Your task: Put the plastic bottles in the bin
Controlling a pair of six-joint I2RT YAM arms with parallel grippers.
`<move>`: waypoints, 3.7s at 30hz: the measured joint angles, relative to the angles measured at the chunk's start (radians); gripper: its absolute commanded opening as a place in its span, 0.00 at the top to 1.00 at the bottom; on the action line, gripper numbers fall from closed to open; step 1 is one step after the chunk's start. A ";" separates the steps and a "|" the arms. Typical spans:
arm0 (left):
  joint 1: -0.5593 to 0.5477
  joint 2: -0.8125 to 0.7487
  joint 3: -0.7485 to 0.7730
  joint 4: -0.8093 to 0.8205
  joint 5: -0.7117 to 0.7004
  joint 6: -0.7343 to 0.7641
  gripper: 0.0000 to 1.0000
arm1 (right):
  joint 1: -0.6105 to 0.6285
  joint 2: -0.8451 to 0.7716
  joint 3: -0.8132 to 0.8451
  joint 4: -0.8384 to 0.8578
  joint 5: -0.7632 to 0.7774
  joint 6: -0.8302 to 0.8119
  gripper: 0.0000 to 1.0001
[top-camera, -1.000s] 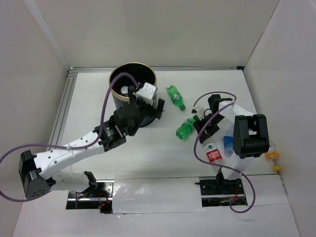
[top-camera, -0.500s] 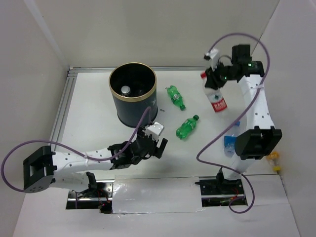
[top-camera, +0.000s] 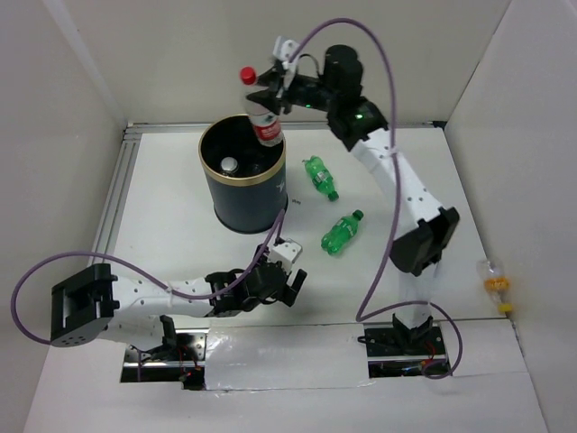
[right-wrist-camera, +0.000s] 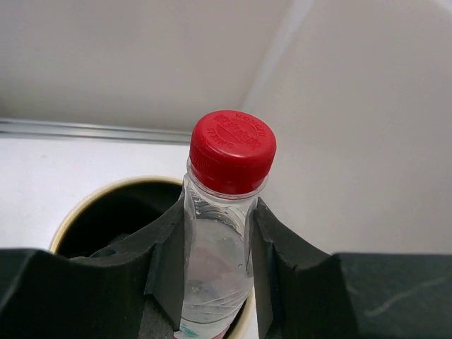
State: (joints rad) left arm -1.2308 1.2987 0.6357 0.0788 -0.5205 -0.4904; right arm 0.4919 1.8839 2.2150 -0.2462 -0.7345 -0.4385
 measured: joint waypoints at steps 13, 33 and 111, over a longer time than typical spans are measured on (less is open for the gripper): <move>0.006 0.245 0.223 0.128 0.000 0.159 0.01 | 0.037 0.165 0.000 -0.005 0.174 0.214 0.00; 0.200 0.826 0.744 0.095 0.105 0.317 0.95 | -0.810 -0.454 -0.980 -0.415 0.109 0.141 0.01; 0.101 -0.077 -0.035 0.152 0.205 0.093 0.05 | 0.069 0.232 -0.004 -0.005 0.191 0.307 0.00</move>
State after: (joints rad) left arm -1.1294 1.2221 0.6006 0.2310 -0.3157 -0.3973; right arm 0.5606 2.1162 2.2112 -0.2516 -0.5438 -0.1318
